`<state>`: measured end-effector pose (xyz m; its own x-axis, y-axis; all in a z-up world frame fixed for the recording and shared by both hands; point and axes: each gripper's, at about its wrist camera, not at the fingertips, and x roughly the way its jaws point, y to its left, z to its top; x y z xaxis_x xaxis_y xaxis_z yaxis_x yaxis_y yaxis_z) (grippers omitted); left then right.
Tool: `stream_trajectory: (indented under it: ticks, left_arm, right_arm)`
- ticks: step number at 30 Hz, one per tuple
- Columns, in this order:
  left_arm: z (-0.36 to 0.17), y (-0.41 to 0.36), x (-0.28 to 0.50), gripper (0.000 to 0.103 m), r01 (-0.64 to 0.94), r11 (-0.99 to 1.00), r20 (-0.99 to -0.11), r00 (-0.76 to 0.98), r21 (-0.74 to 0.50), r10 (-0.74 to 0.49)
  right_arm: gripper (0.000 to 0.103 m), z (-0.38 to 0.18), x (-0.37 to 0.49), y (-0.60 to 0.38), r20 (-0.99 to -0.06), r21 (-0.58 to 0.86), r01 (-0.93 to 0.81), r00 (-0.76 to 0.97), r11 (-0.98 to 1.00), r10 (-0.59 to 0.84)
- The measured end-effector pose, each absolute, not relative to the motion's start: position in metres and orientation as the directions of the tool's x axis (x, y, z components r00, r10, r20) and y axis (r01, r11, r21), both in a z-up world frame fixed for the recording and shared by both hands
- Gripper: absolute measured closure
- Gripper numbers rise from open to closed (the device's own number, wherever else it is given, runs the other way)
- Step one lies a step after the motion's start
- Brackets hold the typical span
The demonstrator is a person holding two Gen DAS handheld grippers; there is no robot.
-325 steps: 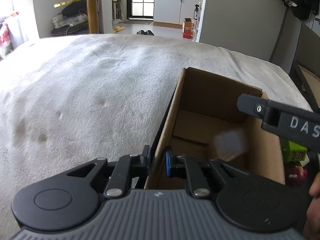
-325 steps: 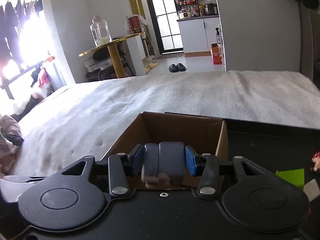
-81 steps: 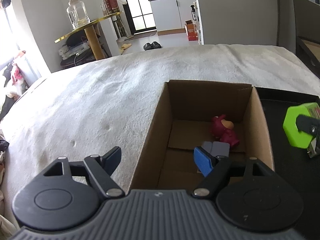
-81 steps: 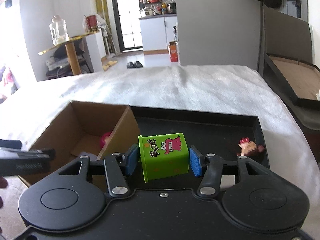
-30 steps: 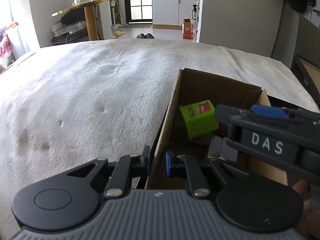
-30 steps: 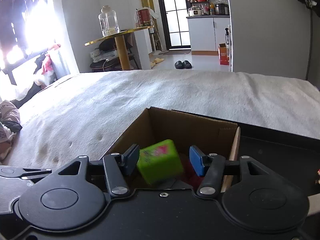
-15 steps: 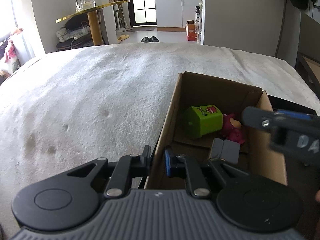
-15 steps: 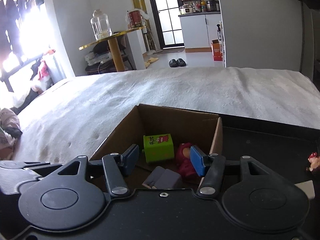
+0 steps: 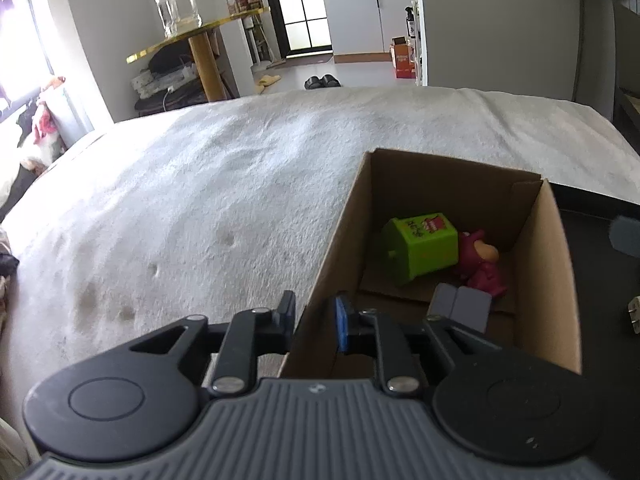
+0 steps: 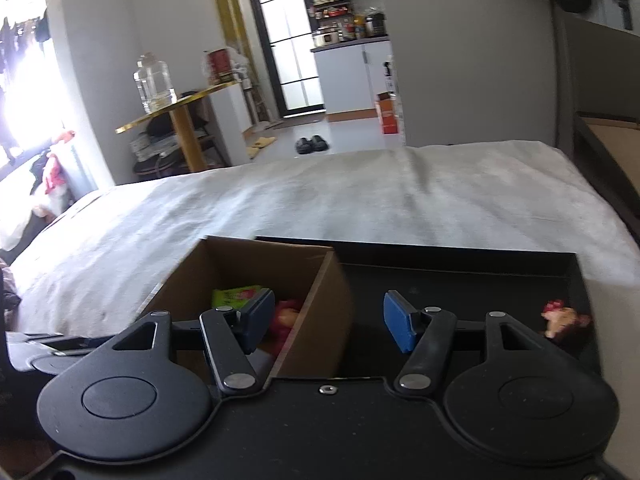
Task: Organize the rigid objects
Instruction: 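Move the open right gripper back over the tray to the white block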
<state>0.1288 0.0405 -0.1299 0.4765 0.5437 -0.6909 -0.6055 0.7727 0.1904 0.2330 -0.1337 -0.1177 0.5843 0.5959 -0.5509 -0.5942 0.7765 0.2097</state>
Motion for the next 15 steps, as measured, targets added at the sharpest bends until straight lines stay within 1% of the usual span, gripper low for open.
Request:
stream_trajectory:
  ticks: [2,8,10,15]
  left_arm:
    - [-0.13,0.036,0.132,0.055,-0.602,0.771,-0.686,0.472,0.209,0.554]
    - [-0.132,0.023,0.142,0.03,-0.596,0.758,-0.681,0.442,0.264,0.584]
    - [-0.135,0.018,0.145,0.029,-0.585,0.763,-0.684,0.438,0.276,0.583]
    - [-0.139,0.014,0.149,0.028,-0.567,0.764,-0.689,0.421,0.308,0.59]
  right_arm:
    - [0.039,-0.122,0.237,-0.142,-0.56,0.21,-0.575,0.593,0.791,0.579]
    - [0.034,-0.139,0.248,-0.166,-0.596,0.223,-0.514,0.6,0.828,0.533]
    - [0.032,-0.144,0.249,-0.173,-0.604,0.215,-0.502,0.605,0.837,0.518]
    - [0.023,-0.159,0.257,-0.188,-0.628,0.213,-0.46,0.612,0.862,0.481]
